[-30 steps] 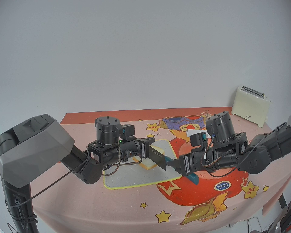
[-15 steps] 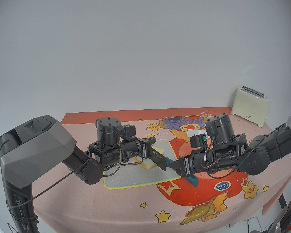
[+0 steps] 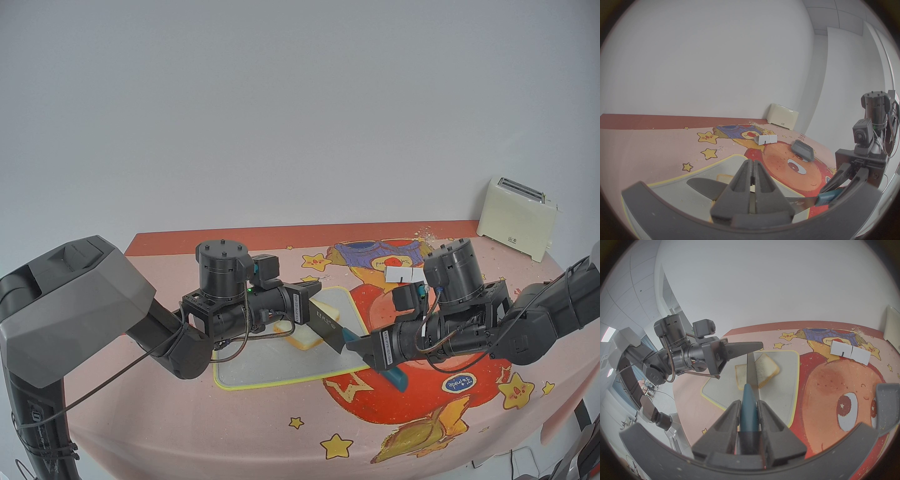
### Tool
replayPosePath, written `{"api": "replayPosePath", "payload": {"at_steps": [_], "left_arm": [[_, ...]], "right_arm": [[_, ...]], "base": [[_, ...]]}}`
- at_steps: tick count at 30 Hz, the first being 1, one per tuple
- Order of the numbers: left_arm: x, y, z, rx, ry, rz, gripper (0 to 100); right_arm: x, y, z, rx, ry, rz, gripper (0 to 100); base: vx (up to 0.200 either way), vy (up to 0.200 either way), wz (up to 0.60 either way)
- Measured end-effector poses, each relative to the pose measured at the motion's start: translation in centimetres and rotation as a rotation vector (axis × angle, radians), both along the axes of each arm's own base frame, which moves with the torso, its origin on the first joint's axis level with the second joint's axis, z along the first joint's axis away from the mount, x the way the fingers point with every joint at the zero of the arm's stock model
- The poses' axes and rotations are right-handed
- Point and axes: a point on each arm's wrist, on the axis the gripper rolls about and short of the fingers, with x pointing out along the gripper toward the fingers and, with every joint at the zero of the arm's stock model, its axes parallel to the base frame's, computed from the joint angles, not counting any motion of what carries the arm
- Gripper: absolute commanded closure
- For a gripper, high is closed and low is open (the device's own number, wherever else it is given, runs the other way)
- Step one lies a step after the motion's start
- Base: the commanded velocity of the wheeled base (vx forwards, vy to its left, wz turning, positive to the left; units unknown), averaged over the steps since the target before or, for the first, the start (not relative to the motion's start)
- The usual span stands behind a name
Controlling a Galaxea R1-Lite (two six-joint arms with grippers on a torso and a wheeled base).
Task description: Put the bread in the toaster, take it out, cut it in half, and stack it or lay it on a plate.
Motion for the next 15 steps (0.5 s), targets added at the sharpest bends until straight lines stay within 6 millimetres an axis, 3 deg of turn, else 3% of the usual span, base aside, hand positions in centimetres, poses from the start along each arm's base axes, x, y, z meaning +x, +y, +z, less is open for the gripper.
{"api": "replayPosePath", "payload": {"at_steps": [15], "left_arm": [[0.0, -0.1, -0.5, 0.006, 0.009, -0.001, 100]], "right_arm": [[0.5, 0.4, 1.1, 0.026, -0.032, 0.001, 100]], "base": [[0.000, 0.000, 0.00]]}}
